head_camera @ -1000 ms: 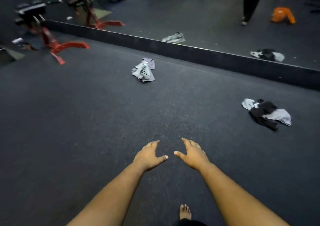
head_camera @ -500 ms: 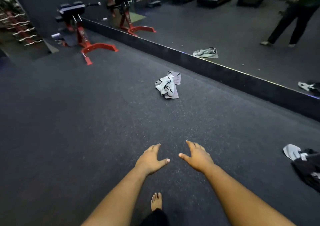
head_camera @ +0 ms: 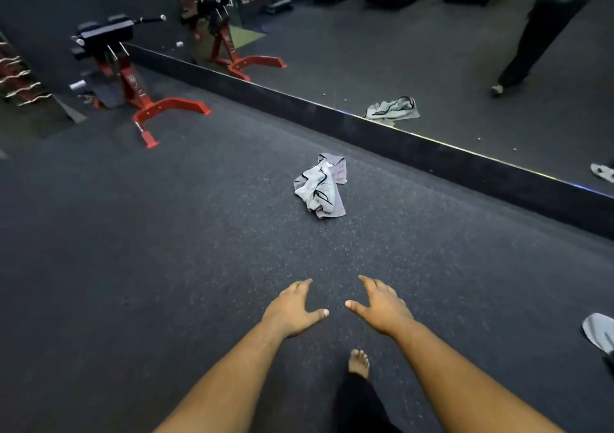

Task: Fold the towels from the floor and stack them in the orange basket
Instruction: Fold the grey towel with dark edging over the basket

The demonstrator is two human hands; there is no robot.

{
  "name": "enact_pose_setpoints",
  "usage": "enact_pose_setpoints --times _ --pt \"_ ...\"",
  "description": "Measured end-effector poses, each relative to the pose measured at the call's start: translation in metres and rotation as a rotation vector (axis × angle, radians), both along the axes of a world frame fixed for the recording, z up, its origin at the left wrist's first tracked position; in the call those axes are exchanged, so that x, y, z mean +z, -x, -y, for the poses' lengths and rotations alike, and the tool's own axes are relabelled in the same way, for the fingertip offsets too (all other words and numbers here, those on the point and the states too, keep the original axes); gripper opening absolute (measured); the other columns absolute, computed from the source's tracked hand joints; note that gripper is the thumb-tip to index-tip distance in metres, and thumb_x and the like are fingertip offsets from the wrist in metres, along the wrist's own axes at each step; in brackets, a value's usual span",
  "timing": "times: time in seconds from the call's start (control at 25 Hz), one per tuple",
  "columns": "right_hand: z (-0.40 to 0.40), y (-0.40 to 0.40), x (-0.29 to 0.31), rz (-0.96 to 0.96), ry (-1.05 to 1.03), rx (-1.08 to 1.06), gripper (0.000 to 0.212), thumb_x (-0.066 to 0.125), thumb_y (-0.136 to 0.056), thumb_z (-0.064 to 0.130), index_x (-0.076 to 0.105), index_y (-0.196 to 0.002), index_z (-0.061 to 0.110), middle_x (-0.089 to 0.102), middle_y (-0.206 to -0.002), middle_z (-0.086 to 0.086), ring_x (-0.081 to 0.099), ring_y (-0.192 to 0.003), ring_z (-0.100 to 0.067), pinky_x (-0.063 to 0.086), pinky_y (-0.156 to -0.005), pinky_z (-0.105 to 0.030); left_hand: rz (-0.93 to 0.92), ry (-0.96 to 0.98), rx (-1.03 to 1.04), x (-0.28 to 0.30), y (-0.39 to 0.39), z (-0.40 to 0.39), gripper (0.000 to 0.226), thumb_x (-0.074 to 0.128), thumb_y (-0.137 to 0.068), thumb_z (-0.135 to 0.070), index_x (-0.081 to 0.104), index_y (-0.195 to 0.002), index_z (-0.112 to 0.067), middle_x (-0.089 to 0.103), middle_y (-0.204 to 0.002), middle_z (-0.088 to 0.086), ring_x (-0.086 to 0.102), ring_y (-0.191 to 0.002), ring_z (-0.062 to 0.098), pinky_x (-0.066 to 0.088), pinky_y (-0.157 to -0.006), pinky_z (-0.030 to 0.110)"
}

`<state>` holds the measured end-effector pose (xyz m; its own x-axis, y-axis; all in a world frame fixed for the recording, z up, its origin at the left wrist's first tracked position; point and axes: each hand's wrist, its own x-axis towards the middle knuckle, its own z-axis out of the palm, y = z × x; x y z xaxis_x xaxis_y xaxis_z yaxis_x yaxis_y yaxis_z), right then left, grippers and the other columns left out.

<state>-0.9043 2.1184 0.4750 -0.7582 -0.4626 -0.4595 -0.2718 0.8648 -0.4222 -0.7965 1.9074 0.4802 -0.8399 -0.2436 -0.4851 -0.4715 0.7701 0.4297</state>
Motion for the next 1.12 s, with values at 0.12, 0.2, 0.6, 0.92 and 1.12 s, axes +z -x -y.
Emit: enact_pose_setpoints --times 0.12,0.2,0.6,0.92,1.12 --pt "0.032 0.079 -0.011 0.018 0.007 0.026 0.088 0.054 -0.090 0.070 0.020 -0.160 0.029 0.030 -0.163 -0.001 0.029 -0.149 -0.026 0.035 -0.116 -0.051 0.032 0.022 0.019 -0.003 0.076 0.034 0.099 0.060 -0.085 -0.072 0.018 -0.162 -0.024 0.024 -0.167 0.000 0.028 -0.152 0.023 0.034 -0.119 0.043" --pt "0.049 0.123 -0.011 0.034 -0.011 0.057 0.088 0.054 -0.090 0.070 0.020 -0.160 0.028 0.030 -0.163 -0.002 0.029 -0.149 -0.027 0.035 -0.116 -0.052 0.064 0.048 0.013 0.001 0.114 0.052 0.099 0.059 -0.086 -0.071 0.018 -0.162 -0.024 0.024 -0.168 0.001 0.028 -0.152 0.023 0.033 -0.120 0.042" --pt "0.170 0.343 -0.035 0.065 -0.110 0.146 0.089 0.053 -0.091 0.070 0.019 -0.160 0.026 0.029 -0.164 -0.004 0.026 -0.150 -0.028 0.032 -0.118 -0.052 0.103 0.070 -0.010 -0.032 0.319 0.175 0.095 0.059 -0.088 -0.068 0.022 -0.161 -0.021 0.028 -0.166 0.002 0.031 -0.150 0.024 0.033 -0.119 0.040" --pt "0.303 0.498 -0.066 0.123 -0.181 0.092 0.090 0.053 -0.091 0.069 0.017 -0.161 0.025 0.028 -0.164 -0.005 0.025 -0.150 -0.029 0.030 -0.118 -0.052 0.215 -0.025 -0.083 -0.072 0.493 0.308 0.094 0.059 -0.088 -0.068 0.023 -0.160 -0.018 0.031 -0.163 0.006 0.034 -0.148 0.027 0.035 -0.117 0.041" --pt "0.373 0.604 -0.139 0.223 -0.176 0.009 0.085 0.053 -0.092 0.067 0.024 -0.159 0.024 0.035 -0.160 -0.003 0.031 -0.147 -0.028 0.036 -0.115 -0.050 0.312 -0.089 -0.062 -0.132 0.610 0.372 0.095 0.060 -0.088 -0.067 0.023 -0.160 -0.019 0.030 -0.164 0.006 0.035 -0.147 0.027 0.036 -0.117 0.040"
